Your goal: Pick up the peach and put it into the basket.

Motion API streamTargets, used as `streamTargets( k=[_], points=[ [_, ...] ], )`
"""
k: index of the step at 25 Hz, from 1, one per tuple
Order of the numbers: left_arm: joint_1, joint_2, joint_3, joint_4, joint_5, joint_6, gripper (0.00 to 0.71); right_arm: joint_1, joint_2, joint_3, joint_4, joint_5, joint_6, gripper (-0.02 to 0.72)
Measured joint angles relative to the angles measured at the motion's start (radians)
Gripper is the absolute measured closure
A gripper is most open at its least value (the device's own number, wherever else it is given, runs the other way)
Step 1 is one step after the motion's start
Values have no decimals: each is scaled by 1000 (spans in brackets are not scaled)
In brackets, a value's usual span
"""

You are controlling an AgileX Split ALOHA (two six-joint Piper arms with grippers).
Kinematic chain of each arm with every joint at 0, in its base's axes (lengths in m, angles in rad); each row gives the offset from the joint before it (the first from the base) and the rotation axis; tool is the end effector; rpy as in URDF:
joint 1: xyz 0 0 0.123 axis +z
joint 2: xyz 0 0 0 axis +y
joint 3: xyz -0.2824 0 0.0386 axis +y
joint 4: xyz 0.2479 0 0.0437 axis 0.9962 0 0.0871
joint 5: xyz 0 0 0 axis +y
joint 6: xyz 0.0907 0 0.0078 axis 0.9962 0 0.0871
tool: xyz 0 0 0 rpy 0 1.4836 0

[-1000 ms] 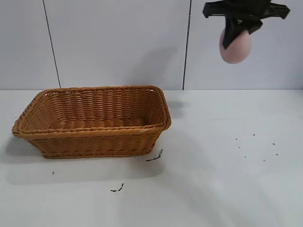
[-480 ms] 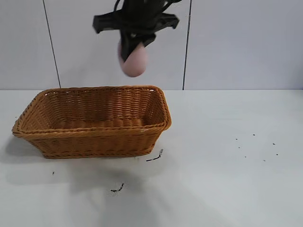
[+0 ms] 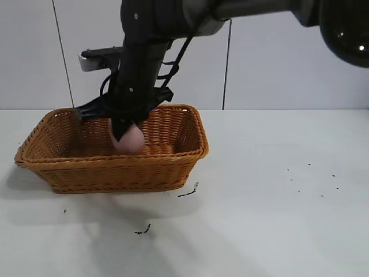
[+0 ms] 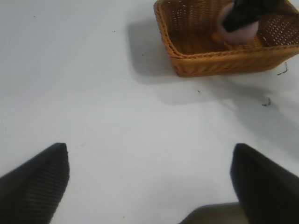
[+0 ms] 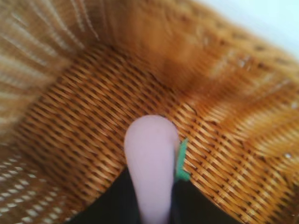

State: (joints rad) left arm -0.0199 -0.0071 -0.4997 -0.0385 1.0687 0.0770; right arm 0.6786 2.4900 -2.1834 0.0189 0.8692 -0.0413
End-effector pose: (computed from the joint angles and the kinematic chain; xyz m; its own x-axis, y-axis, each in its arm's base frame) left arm -0.0063 -0.0029 0.2765 -0.4530 0.0674 -0.8890 0.0765 0.9964 0.0366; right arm 0.4192 0.3397 0.1497 -0.6710 -0.5784 -0.4640 -0.6526 0.7577 -0.0007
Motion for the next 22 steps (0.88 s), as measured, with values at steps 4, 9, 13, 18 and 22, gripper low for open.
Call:
streamTargets(
  k=[4,9,13,18,22],
  points=[
    [0,0,0,0,0,0,18,0,-12,0,0,2,0,432],
    [0,0,0,0,0,0,18,0,-40,0,-10,7,0,51],
    [0,0,0,0,0,0,18,0,-75,0,-19,16,0,15],
    [0,0,0,0,0,0,18,-41,-112,-1,-13,47,0,14],
    [0,0,0,0,0,0,18,-155,-121,-2,-11,84,-1,14]
  ],
)
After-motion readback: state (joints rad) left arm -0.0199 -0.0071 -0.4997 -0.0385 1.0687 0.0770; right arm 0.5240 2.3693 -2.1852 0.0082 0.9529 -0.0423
